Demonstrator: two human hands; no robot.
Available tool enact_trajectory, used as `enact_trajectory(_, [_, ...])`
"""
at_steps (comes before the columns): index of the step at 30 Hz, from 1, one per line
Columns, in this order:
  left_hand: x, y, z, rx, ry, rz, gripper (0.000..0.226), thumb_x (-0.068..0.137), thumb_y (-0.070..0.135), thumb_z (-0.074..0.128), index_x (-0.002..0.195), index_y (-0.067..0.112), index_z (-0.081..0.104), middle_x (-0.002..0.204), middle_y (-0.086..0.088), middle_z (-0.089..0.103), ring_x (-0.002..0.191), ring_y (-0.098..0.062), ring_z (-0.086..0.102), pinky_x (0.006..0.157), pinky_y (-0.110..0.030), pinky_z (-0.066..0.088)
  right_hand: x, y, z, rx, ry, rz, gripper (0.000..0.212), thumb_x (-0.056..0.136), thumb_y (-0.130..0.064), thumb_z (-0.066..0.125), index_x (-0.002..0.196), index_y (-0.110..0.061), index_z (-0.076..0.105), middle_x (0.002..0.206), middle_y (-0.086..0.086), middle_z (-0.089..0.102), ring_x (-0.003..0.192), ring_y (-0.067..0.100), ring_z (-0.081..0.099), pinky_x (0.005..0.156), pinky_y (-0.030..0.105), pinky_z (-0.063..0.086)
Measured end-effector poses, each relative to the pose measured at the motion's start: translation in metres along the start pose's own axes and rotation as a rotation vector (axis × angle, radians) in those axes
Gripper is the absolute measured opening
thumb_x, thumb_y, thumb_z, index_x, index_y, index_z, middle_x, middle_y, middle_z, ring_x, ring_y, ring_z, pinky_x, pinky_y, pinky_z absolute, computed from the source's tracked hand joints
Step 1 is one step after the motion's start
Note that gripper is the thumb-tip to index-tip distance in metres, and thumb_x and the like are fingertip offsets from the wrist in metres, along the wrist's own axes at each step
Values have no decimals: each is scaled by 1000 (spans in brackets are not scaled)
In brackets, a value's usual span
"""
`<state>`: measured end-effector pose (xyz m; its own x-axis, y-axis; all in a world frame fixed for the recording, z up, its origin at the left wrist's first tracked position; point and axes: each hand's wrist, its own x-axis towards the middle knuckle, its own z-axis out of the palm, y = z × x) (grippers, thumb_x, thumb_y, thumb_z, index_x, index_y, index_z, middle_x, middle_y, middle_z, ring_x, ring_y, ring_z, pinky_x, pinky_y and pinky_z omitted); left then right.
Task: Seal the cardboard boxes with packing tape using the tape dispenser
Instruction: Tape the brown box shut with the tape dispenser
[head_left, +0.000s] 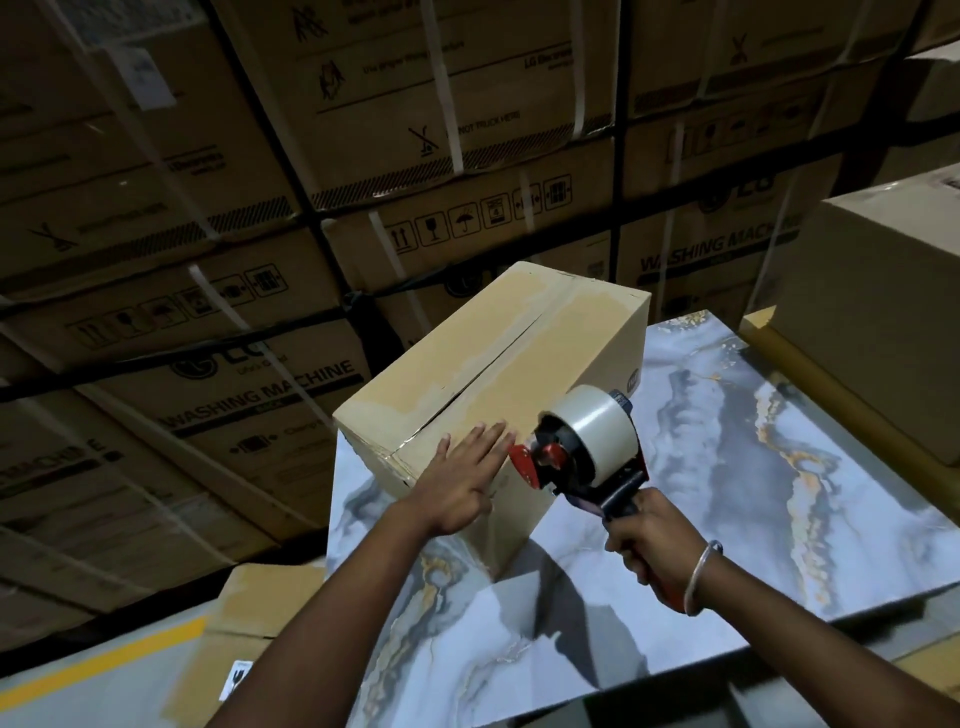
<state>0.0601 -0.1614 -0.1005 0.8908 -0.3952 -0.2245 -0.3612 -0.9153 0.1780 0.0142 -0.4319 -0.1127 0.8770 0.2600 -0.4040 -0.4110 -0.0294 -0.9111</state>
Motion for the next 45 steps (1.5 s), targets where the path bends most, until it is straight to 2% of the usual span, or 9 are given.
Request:
enact_trajectory(5, [-32,-11,4,7,18,84,88,85,24,48,160,20,2,159,10,-18,153,-13,-11,123,-52,-1,3,-21,16,34,-79,-34,39,55,-3,57,91,11,51,63,7,34,44,18,26,41,22,19])
enact_trajectory(14, [-111,-41,26,-51,138,134,68,92,58,15,157,45,2,165,21,-4,151,-5,-14,117,-43,-13,11,-53,73,11,-190,-94,16,63,0,57,64,-9,44,54,8,35,39,17,27,45,21,20])
enact_trajectory(18, [-132,-42,58,-201,423,-18,58,101,52,34,157,40,20,163,23,12,153,-5,-6,121,-39,-5,17,-62,97,11,-204,-106,11,63,-2,58,66,-9,50,54,8,35,39,17,28,44,20,21])
enact_trajectory(24, [-116,-13,105,-1171,1064,-458,54,103,47,32,153,28,31,162,15,25,151,-5,18,123,-28,18,33,-68,124,41,-213,-82,8,56,-9,57,59,-13,51,56,7,31,41,17,26,52,30,18])
enact_trajectory(28, [-95,2,95,-1731,1234,-601,41,110,29,24,150,26,33,155,7,35,130,-3,47,89,-11,49,43,-67,131,40,-214,-48,17,57,-10,58,66,-11,43,56,7,31,42,17,26,51,28,21])
enact_trajectory(33, [-91,-13,104,-1836,1078,-719,47,109,25,30,154,13,34,153,-17,43,139,-34,43,111,-46,41,50,-65,131,68,-231,-11,12,64,-10,55,61,-16,45,59,5,31,41,16,27,50,25,23])
enact_trajectory(37, [-99,-22,109,-1938,1042,-777,52,107,1,29,156,1,11,157,-5,23,139,-20,32,95,-3,32,53,-65,129,54,-231,-1,14,69,-8,54,63,-16,44,58,3,32,40,15,29,49,25,26])
enact_trajectory(41, [-113,-26,110,-1677,1191,-865,56,105,44,33,153,15,34,159,-2,35,148,-19,29,114,-26,25,55,-62,129,36,-233,-9,18,74,-5,52,63,-15,42,57,3,34,41,15,29,49,24,27])
enact_trajectory(45, [-107,-17,86,-1775,1134,-747,53,106,43,26,155,23,28,157,9,32,146,-10,29,115,-28,27,55,-61,131,24,-233,-22,16,60,-11,57,65,-13,42,55,2,35,41,16,29,47,23,28])
